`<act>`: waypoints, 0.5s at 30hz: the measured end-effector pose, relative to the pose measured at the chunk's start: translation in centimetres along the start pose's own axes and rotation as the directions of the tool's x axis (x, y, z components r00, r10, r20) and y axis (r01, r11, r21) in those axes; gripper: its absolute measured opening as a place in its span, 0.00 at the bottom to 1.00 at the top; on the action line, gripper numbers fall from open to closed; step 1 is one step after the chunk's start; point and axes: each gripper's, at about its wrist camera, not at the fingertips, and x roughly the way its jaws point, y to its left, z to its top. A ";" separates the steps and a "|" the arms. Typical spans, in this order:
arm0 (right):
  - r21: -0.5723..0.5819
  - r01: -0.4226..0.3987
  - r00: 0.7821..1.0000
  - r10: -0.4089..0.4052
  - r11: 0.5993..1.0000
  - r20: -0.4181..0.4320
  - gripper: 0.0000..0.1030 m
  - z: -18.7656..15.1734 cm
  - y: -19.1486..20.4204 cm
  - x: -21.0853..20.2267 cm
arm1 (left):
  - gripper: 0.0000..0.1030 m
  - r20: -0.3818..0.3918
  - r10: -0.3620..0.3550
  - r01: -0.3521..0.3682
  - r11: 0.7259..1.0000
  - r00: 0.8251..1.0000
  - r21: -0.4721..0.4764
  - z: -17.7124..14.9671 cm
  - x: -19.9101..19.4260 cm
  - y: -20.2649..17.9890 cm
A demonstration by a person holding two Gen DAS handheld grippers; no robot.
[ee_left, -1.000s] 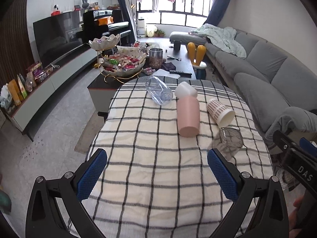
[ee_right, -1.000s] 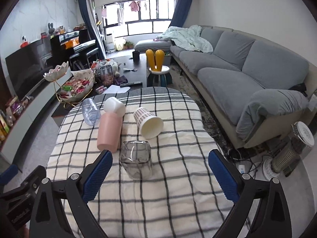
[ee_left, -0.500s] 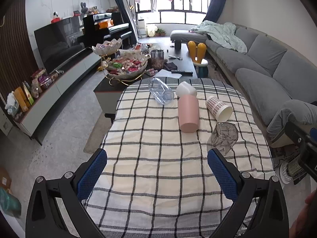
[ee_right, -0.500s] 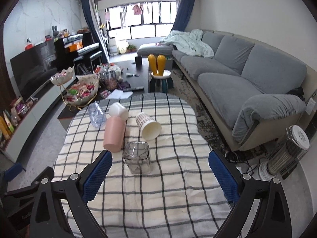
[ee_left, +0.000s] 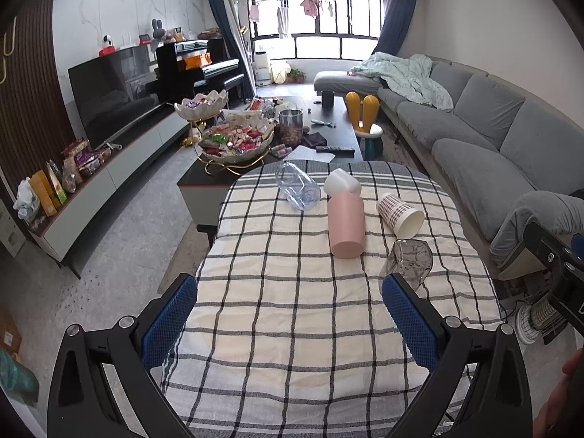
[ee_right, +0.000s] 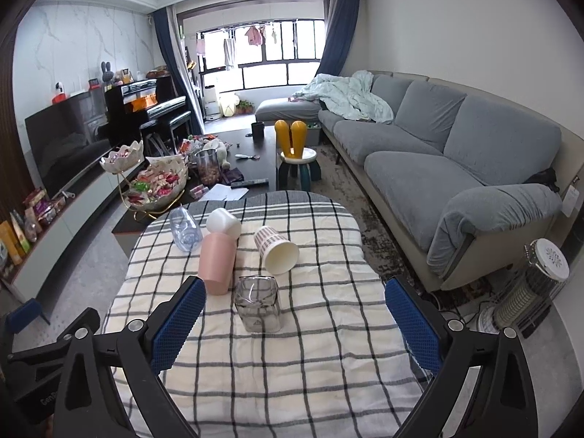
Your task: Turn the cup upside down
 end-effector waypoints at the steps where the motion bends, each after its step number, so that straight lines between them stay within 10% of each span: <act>1: -0.001 0.001 1.000 -0.001 1.000 0.002 0.96 0.0 0.0 0.0 | 1.00 0.001 -0.001 0.001 1.000 1.000 0.001 0.0 0.0 0.0; 15: -0.002 0.000 1.000 0.000 1.000 0.002 0.96 -0.1 0.2 -0.1 | 1.00 0.000 -0.002 0.002 1.000 1.000 0.000 -0.1 -0.1 0.0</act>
